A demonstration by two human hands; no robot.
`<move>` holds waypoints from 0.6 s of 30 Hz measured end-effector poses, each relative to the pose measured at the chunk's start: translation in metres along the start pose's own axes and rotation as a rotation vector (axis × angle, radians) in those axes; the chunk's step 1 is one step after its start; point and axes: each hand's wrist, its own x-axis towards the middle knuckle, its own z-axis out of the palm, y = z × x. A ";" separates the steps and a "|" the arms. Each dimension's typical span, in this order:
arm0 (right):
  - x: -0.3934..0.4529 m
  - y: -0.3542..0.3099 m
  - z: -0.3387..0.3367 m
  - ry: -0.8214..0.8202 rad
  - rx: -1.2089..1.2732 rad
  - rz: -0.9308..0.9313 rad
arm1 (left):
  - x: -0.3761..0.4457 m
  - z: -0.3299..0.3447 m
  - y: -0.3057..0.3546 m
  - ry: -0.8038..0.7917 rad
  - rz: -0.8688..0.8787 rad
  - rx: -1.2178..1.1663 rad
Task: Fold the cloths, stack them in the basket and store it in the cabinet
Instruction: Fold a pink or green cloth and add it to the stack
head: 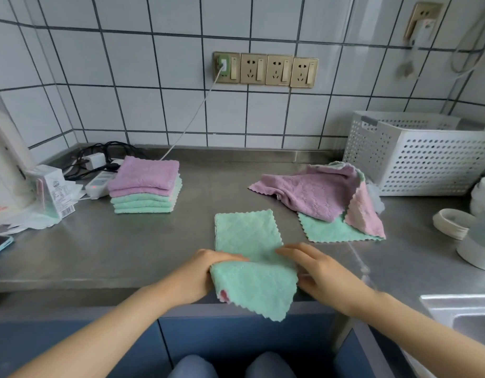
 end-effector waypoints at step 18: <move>0.102 0.008 0.004 0.097 0.463 0.613 | 0.064 -0.018 -0.010 0.341 -0.528 -0.508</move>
